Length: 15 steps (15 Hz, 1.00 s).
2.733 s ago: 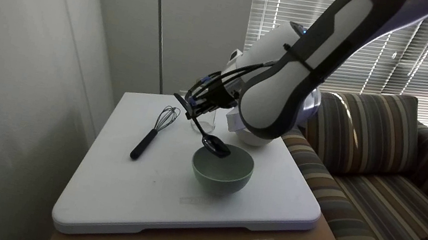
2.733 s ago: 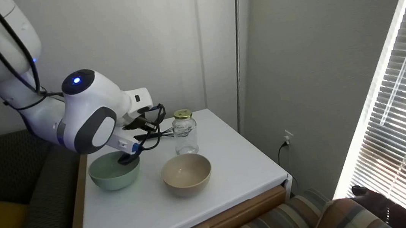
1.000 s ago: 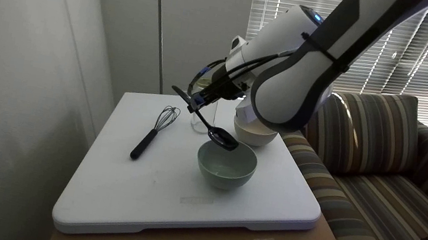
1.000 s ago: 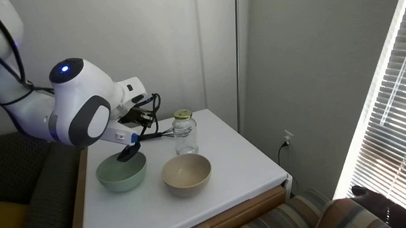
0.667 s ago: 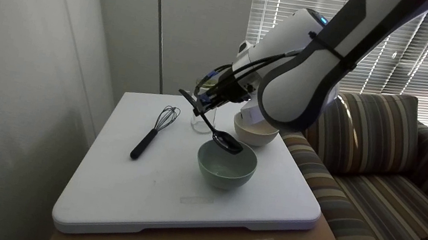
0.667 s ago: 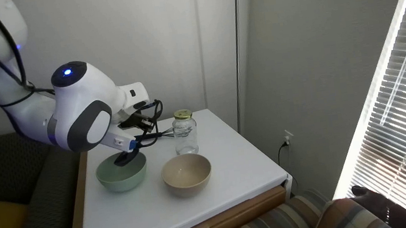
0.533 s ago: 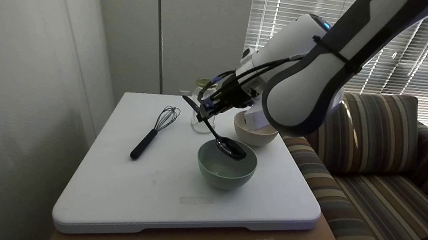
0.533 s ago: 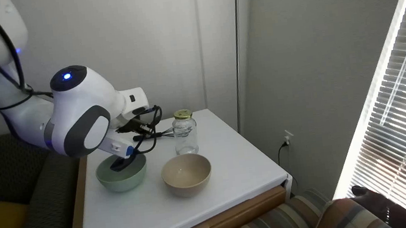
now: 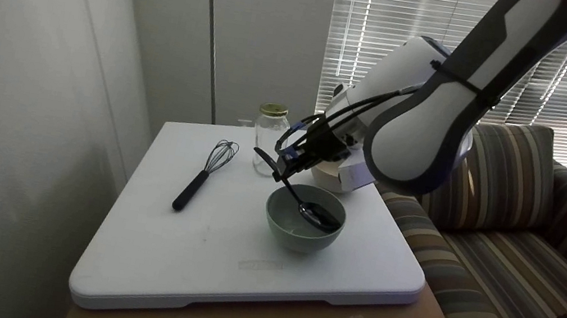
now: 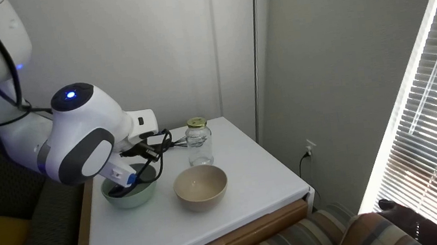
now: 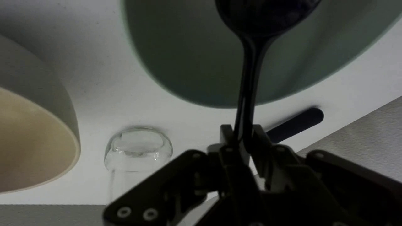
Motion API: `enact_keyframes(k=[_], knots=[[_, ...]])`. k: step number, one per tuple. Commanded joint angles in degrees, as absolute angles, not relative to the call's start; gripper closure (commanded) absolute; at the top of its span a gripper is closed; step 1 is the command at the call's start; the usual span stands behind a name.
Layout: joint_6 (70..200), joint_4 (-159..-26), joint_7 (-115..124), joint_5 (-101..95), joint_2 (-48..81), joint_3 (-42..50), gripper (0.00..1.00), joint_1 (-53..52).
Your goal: Put the lid on top of the glass jar, put the black ladle inside the green bowl, take the ladle out of the bowl
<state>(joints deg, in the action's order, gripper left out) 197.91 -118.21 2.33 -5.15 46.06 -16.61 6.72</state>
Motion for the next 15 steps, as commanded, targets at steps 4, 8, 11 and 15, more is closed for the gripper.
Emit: enact_keyframes(k=[4, 8, 11, 15], knots=[[197.8, -119.38, 2.62, -6.15, 45.19, -17.33, 0.58, 6.42], [197.93, -119.74, 2.64, -5.91, 44.32, -17.03, 0.36, 5.75], [197.94, -119.64, 2.55, -5.87, 43.24, -16.76, 0.16, 5.62], [196.09, -121.17, 2.82, -4.11, 39.47, -14.42, 0.0, 3.39]])
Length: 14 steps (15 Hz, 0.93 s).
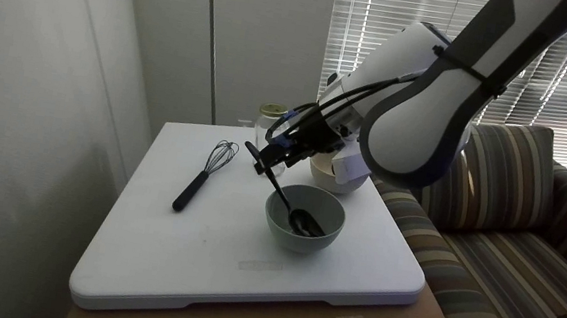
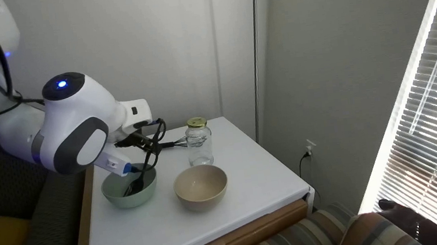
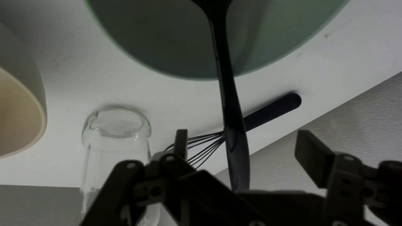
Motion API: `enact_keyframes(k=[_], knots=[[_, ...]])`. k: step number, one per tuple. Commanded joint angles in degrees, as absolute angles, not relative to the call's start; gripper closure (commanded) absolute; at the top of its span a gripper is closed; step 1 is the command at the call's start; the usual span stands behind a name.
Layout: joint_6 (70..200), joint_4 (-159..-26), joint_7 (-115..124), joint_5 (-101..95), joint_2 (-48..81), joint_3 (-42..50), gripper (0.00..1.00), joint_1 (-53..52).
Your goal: Put the lid on top of the glass jar, put the black ladle inside the green bowl, take the ladle out of the bowl
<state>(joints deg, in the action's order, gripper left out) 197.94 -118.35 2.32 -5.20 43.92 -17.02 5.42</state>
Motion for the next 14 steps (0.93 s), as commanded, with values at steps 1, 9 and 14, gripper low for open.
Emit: enact_keyframes(k=[1, 9, 14], knots=[[195.03, -121.26, 2.81, -3.92, 38.62, -14.0, 0.0, 3.05], [179.0, -118.32, 2.29, -1.0, 31.58, -4.58, 0.0, -6.05], [174.12, -116.27, 2.15, -1.87, 30.86, -2.21, 0.0, -8.68]])
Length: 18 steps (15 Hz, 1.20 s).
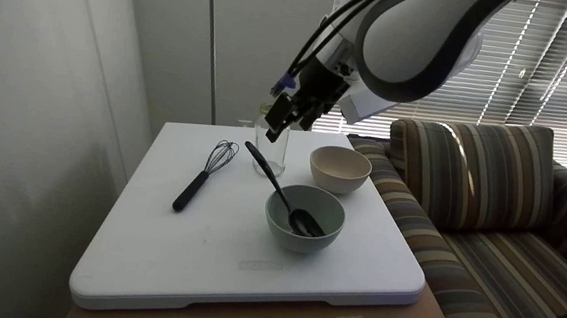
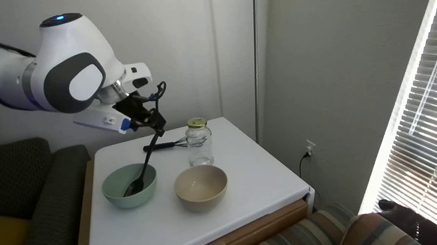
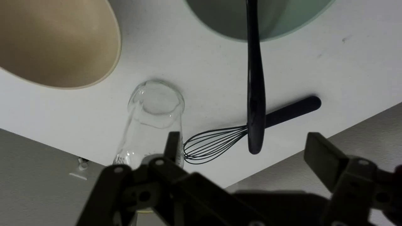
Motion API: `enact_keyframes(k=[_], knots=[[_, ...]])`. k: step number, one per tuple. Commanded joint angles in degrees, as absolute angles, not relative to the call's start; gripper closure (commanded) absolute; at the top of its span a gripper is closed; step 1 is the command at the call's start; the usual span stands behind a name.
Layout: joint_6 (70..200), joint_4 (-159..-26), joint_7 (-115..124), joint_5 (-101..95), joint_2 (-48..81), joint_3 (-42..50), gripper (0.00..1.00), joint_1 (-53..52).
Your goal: Put the lid on top of the glass jar, put the black ladle inside the green bowl, take the ladle out of the bowl
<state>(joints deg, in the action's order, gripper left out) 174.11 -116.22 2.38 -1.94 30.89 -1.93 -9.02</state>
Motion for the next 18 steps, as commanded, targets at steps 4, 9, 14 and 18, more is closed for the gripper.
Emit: enact_keyframes(k=[4, 9, 14, 18], knots=[[175.09, -114.59, 2.29, -1.98, 32.05, -1.66, 0.0, -9.6], [179.52, -110.24, 1.5, -1.86, 37.71, -3.03, 0.0, -9.29], [180.64, -104.58, 0.96, -2.45, 43.91, -2.59, 0.0, -10.31], [179.21, -100.32, 0.59, -2.75, 47.43, -2.38, 0.26, -10.94]])
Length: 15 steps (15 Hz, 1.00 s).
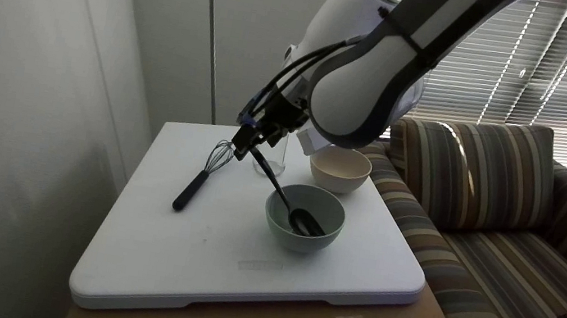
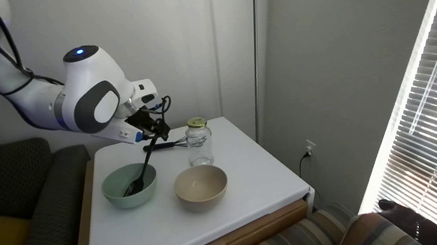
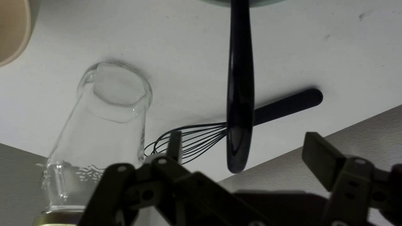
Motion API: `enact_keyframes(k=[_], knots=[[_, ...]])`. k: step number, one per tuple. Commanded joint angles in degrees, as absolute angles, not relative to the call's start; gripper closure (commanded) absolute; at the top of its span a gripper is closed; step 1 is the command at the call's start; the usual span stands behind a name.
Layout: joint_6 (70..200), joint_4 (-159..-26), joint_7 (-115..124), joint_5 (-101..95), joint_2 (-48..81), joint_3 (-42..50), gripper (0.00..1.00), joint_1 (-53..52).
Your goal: Put the lid on top of the glass jar, put the black ladle inside the green bowl, take the ladle out of the bowl
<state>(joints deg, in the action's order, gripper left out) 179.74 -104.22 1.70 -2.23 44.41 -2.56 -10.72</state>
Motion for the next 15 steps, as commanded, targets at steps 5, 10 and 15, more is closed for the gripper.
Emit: enact_keyframes(k=[5, 10, 15], knots=[[178.76, -97.38, 0.49, -2.68, 50.04, -2.41, 0.6, -11.05], [179.82, -97.62, 1.39, -2.84, 49.79, 0.84, 0.96, -13.31], [181.64, -99.52, 2.36, -3.12, 48.12, 6.85, 1.0, -17.78]])
